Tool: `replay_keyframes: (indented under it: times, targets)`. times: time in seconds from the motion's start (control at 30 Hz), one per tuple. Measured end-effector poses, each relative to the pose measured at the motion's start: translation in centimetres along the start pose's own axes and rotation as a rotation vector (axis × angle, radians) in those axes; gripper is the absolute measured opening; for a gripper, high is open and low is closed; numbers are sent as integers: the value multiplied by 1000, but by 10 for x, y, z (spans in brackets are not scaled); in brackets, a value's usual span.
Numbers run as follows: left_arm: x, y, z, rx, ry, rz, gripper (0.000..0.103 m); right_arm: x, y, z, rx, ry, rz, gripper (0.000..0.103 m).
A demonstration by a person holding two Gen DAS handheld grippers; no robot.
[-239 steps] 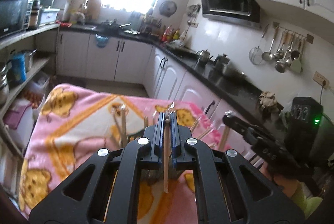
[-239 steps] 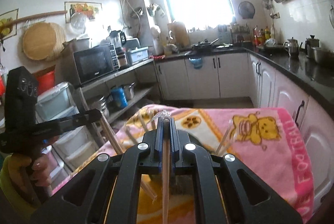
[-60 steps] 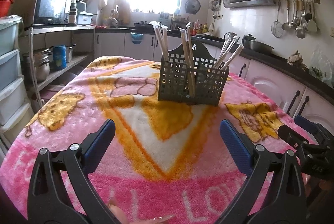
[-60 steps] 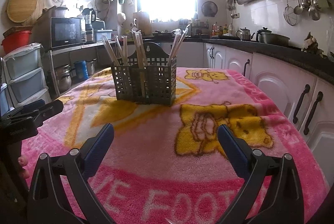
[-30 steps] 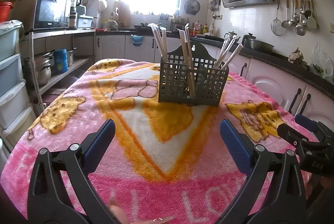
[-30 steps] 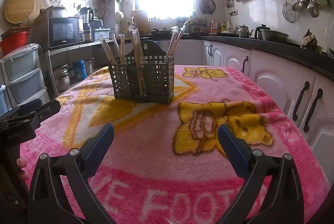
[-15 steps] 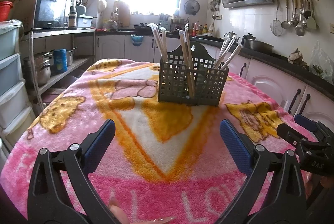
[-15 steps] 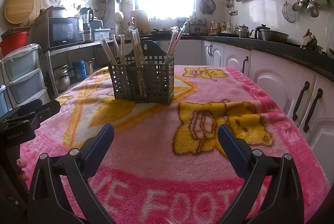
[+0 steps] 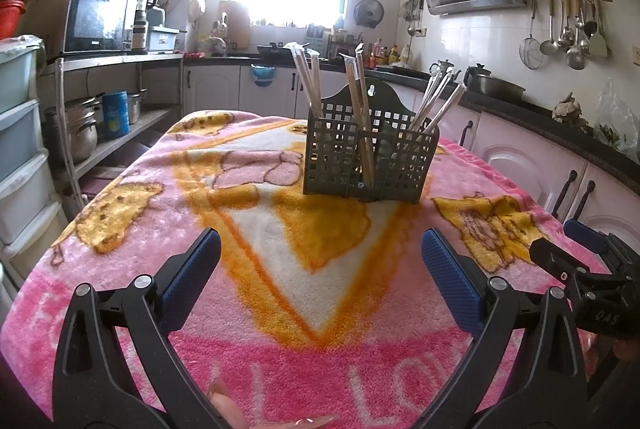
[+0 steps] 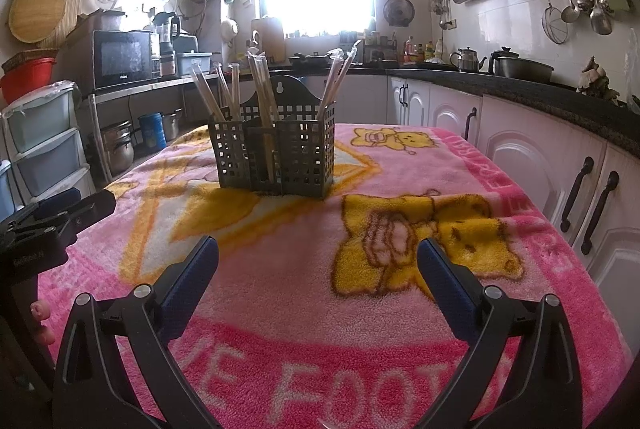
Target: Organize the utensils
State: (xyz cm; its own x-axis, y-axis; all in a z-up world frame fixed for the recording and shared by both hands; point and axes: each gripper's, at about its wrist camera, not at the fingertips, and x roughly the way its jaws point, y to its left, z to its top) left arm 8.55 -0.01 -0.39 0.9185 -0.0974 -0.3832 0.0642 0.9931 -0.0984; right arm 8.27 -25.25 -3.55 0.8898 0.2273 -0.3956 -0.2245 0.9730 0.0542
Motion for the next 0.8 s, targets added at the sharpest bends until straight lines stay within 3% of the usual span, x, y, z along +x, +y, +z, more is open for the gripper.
replay_keyframes:
  times: [0.8]
  targets:
    - [1,-2,0,14,23,-18,92,2,1,-1,-3,6,-2,97]
